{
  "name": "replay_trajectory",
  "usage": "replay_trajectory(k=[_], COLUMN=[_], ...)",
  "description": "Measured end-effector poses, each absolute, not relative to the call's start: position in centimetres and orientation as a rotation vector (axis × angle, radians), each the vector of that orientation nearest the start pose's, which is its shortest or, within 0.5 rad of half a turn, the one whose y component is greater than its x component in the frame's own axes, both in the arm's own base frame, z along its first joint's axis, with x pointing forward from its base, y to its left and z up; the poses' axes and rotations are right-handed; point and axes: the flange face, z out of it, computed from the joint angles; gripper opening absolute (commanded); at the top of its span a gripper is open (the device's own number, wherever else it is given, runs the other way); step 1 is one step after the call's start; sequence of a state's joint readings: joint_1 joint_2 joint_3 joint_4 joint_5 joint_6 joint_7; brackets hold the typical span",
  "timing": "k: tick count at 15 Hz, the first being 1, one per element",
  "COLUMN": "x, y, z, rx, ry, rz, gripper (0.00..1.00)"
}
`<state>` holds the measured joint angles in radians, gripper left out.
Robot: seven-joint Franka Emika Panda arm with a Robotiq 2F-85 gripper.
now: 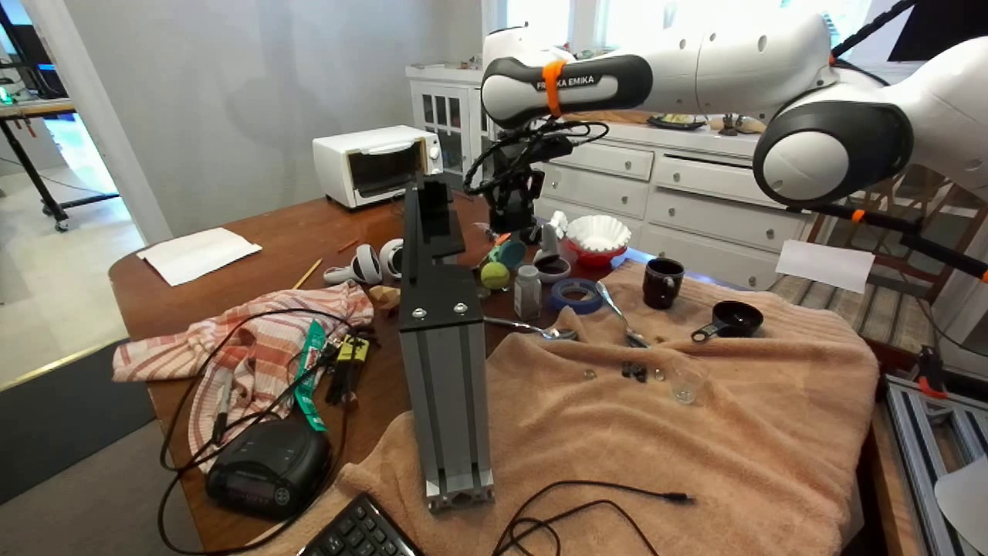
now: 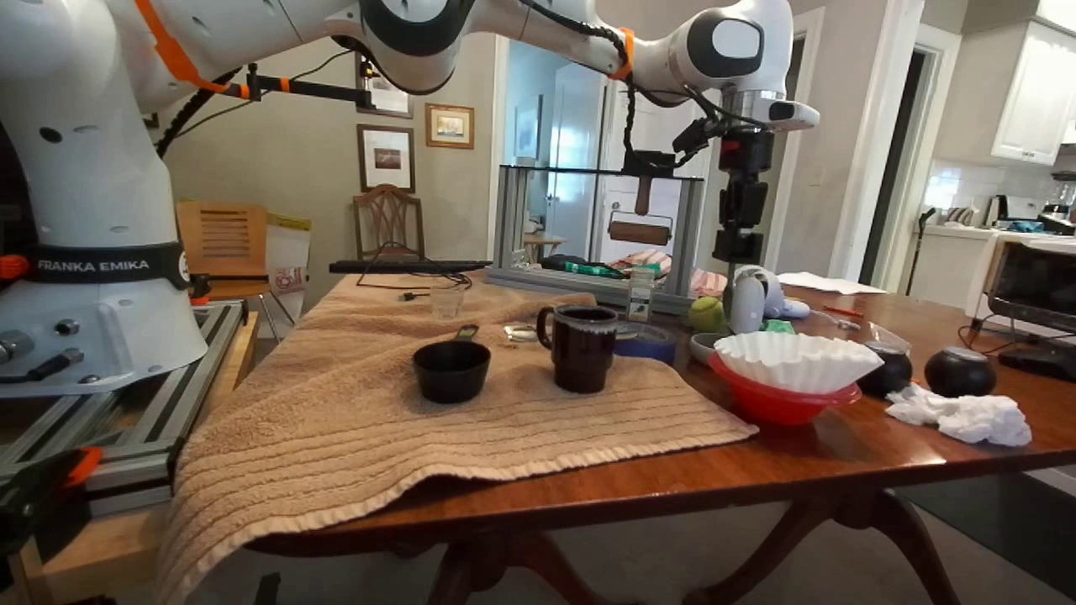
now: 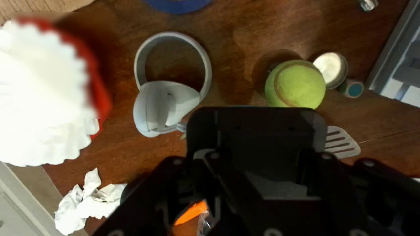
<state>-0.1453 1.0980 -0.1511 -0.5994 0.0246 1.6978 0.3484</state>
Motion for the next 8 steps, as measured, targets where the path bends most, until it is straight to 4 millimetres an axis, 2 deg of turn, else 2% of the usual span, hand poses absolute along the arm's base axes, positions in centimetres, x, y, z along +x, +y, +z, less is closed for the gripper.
replay_trajectory(k=[5,8], x=[78.2,79.4], y=[-16.6,-15.8], z=[33.3,34.2], rx=[-3.087,-3.047], ry=[0.941,1.012], rz=[-0.024,-0.186], gripper=[0.22,0.22])
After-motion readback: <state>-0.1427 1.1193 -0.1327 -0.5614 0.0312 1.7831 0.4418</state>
